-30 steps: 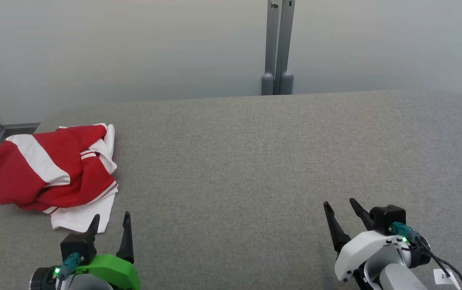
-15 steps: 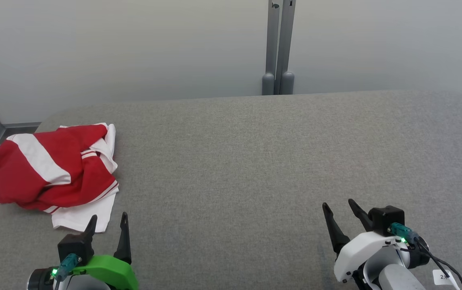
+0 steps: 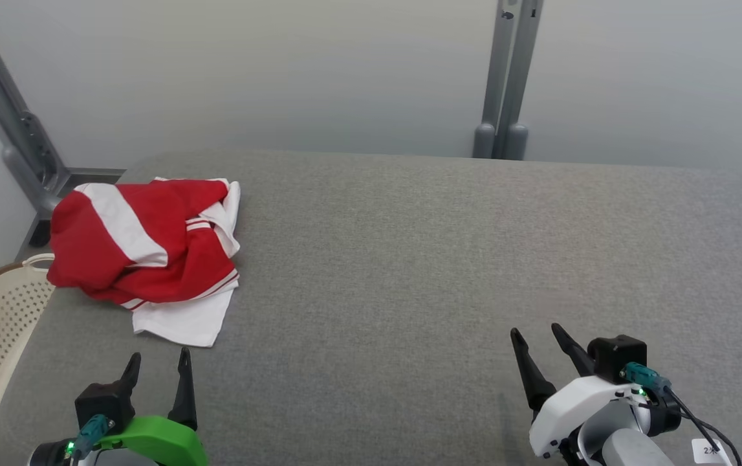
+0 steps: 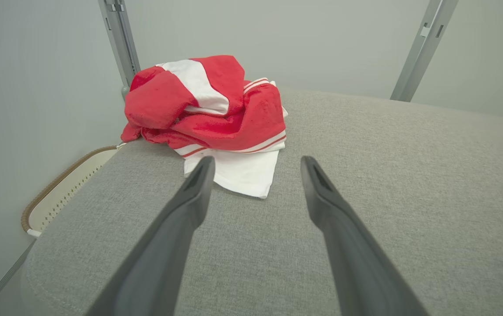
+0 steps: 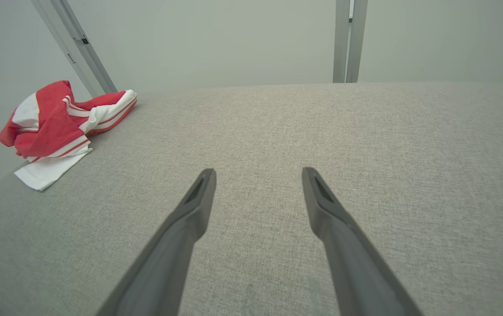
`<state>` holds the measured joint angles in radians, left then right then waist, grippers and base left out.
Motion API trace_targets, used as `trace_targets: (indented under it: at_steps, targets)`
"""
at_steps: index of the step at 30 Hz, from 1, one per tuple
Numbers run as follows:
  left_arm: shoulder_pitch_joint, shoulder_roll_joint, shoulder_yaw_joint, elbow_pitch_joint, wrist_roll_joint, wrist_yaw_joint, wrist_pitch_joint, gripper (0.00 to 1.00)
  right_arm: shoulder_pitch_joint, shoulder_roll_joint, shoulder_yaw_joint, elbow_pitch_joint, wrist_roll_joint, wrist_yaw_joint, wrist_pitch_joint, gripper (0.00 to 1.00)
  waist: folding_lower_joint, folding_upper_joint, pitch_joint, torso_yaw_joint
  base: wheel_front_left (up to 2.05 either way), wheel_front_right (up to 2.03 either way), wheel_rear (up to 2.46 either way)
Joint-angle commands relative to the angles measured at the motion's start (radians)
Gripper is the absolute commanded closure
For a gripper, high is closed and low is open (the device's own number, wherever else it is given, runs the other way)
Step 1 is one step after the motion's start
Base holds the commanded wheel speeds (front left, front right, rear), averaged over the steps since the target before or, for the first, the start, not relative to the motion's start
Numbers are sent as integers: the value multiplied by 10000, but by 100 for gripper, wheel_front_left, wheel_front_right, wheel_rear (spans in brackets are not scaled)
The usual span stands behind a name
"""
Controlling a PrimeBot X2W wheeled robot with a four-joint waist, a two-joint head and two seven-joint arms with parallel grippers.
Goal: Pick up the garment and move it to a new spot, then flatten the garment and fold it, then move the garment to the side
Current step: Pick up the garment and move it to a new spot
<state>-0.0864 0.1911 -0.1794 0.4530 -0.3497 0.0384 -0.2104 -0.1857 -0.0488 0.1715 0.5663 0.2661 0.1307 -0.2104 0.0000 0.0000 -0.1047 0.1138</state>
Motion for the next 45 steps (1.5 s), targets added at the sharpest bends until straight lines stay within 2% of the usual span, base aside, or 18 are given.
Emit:
trace_targets:
  at_steps: [1, 6, 13, 24, 36, 40, 45]
  targets:
    - [120, 138, 35, -79, -2, 34, 43, 0, 118, -27, 70, -5, 99, 1, -67, 0, 0, 0, -53, 657, 0, 0, 0]
    - [160, 341, 39, -125, -25, -4, 147, 0, 124, -25, 239, 58, 336, 1, -149, 0, 0, 0, -59, 1323, 0, 0, 0]
    - [478, 568, 56, -700, -29, 218, 485, 0, -19, -30, 567, 235, 687, 1, -328, 0, 0, 0, -26, 2203, 0, 0, 0]
    - [866, 755, -10, -1471, -54, 425, 936, 0, -155, -35, 895, 512, 924, 1, -491, 0, 0, 0, 43, 3009, 0, 0, 0]
    - [569, 830, -50, -1547, -176, 443, 1001, 0, -295, -33, 1044, 680, 872, 1, -547, 0, 0, 0, 84, 3149, 0, 0, 0]
    - [181, 741, -99, -1438, -408, 204, 1225, 0, -378, -33, 1077, 710, 884, 1, -555, 0, 0, 0, 116, 3039, 0, 0, 0]
    - [-1192, 756, -154, -715, -817, -279, 2004, 0, -448, -30, 1193, 604, 692, 1, -491, 0, 0, 0, 403, 2681, 0, 0, 0]
